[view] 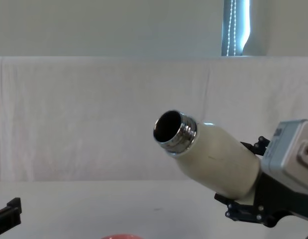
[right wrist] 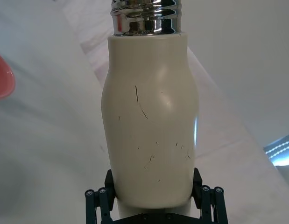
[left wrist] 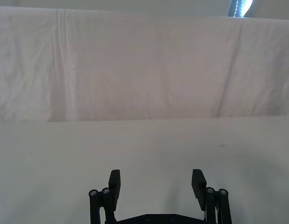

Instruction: Grasp the thermos with one hand and pour water into the cup lid.

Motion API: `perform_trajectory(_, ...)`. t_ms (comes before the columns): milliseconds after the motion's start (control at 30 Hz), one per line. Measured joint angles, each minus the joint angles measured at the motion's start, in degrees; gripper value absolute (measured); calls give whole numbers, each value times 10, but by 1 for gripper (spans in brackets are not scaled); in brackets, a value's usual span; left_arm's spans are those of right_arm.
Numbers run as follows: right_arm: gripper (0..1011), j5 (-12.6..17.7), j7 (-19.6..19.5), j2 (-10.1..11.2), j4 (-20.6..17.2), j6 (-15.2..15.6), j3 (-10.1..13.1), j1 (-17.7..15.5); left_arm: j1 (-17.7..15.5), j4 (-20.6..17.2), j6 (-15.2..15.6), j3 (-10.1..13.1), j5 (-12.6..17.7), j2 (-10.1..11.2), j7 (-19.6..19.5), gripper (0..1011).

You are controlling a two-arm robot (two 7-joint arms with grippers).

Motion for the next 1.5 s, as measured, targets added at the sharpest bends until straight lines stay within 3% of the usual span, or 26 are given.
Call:
perform_trajectory(333, 962, -14, -2, -5, 35, -17, -21, 34, 0, 0, 0, 0, 0, 0, 0, 1001)
perform_trajectory(567, 962, -44, -12, -5, 52, -15, -39, 51, 0, 0, 0, 0, 0, 0, 0, 1001)
perform_trajectory(1067, 962, -100, -44, 13, 53, 0, -60, 59, 0, 0, 0, 0, 0, 0, 0, 1001)
perform_trajectory(1500, 962, -129, -58, 25, 51, 4, -75, 61, 0, 0, 0, 0, 0, 0, 0, 1001)
